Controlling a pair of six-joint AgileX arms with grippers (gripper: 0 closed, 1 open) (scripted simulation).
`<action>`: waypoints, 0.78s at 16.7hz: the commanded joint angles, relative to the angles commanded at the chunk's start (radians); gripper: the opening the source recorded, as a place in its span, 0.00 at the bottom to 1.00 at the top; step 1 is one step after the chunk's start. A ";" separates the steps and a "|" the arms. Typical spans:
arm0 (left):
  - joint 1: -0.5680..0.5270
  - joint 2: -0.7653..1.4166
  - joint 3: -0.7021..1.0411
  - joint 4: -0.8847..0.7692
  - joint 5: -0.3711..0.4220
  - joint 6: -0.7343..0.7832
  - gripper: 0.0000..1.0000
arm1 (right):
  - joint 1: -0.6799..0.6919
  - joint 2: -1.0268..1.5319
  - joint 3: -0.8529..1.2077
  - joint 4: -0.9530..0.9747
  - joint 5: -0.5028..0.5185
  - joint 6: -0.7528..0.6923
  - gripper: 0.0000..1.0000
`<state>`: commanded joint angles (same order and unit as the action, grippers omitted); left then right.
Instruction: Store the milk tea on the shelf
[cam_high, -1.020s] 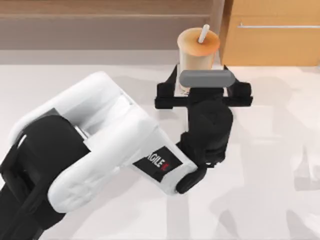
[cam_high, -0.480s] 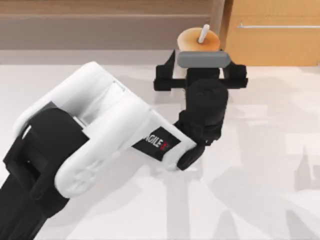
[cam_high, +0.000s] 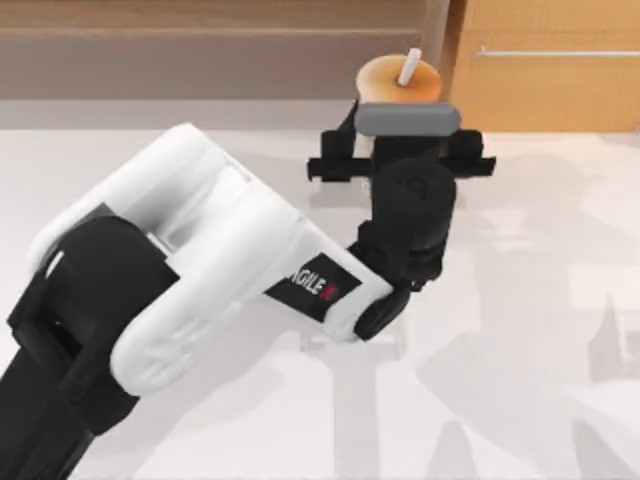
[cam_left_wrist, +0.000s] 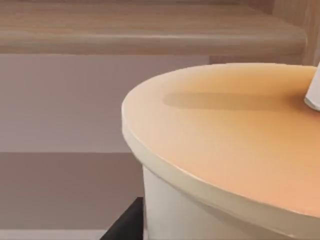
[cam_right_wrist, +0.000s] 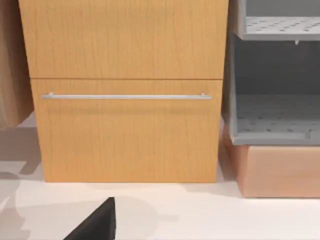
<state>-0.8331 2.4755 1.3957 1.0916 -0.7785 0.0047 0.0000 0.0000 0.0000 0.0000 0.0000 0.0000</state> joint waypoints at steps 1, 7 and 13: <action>0.000 0.000 0.000 0.000 0.000 0.000 0.32 | 0.000 0.000 0.000 0.000 0.000 0.000 1.00; 0.000 0.000 0.000 0.000 0.000 0.000 0.00 | 0.000 0.000 0.000 0.000 0.000 0.000 1.00; 0.000 0.000 0.000 0.000 0.000 0.000 0.00 | 0.000 0.000 0.000 0.000 0.000 0.000 1.00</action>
<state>-0.8331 2.4755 1.3957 1.0916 -0.7785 0.0047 0.0000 0.0000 0.0000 0.0000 0.0000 0.0000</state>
